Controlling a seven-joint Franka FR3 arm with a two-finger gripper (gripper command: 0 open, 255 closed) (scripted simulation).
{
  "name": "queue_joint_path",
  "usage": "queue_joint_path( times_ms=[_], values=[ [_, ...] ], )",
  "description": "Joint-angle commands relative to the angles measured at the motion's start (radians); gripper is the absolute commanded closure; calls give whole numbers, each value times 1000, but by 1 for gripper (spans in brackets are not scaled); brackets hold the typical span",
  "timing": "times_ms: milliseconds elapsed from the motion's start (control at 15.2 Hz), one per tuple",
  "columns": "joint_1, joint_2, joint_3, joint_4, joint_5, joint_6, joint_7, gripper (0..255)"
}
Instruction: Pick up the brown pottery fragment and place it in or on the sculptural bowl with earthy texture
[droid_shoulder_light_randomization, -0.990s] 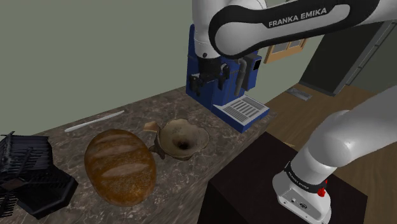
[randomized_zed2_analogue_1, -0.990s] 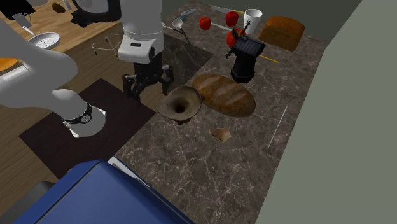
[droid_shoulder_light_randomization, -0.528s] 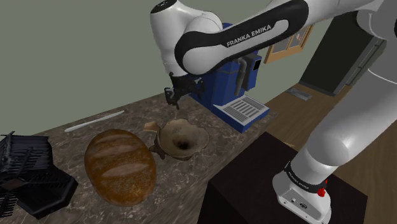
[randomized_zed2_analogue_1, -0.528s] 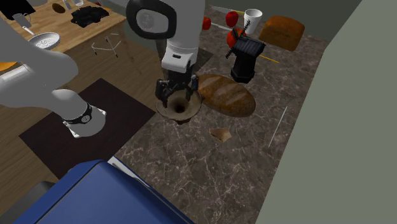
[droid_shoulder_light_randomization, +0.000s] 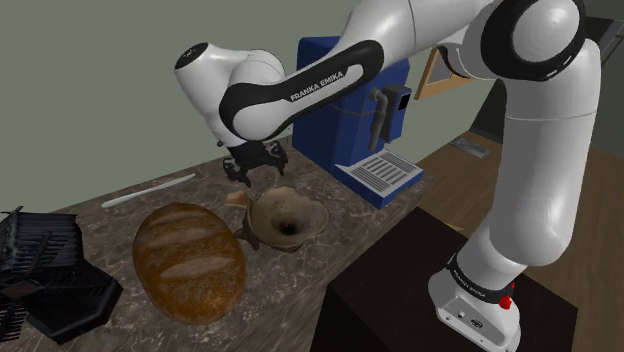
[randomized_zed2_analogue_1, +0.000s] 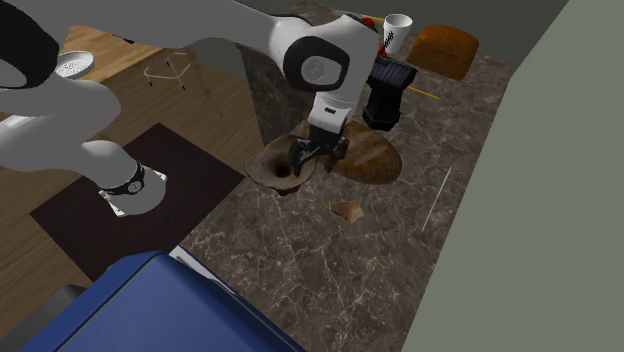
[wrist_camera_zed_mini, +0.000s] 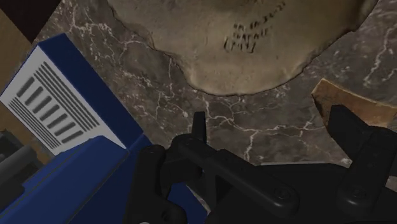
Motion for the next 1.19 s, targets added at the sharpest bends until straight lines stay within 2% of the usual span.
queue_joint_path(
  times_ms=[0,330,792,1122],
  values=[
    [59,109,-29,106,-48,-45,56,0],
    [193,345,-105,391,-115,-151,120,0],
    [157,341,-113,294,-128,-65,139,0],
    [154,341,-114,287,-130,-58,140,0]
  ],
)
